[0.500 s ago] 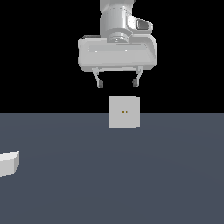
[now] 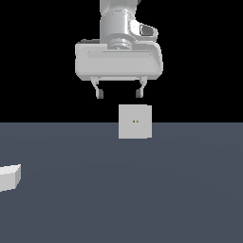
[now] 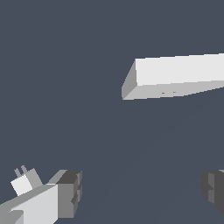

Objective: Plug the charger into the wall socket.

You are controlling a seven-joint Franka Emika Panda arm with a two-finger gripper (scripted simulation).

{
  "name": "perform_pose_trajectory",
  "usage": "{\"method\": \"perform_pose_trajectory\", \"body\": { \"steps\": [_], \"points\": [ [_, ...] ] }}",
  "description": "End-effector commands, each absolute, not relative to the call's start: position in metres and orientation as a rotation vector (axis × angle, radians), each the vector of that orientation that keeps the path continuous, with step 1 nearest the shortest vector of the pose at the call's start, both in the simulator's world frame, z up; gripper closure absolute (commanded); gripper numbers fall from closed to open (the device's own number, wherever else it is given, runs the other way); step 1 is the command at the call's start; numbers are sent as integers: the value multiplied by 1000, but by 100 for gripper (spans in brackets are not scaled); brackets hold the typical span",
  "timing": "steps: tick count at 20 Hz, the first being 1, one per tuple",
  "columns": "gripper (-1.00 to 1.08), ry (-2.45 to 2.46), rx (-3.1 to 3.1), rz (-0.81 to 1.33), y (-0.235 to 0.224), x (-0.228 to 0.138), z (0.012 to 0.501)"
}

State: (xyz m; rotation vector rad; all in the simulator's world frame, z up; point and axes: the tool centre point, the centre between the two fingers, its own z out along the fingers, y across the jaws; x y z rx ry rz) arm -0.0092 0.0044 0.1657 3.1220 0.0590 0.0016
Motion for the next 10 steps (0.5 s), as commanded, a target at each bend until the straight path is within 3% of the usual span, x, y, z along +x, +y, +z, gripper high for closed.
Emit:
{"method": "perform_pose_trajectory", "body": {
  "steps": [1, 10],
  "points": [
    [-92, 117, 3123, 7, 20, -14, 158],
    [-92, 462, 3109, 50, 104, -52, 112]
  ]
}}
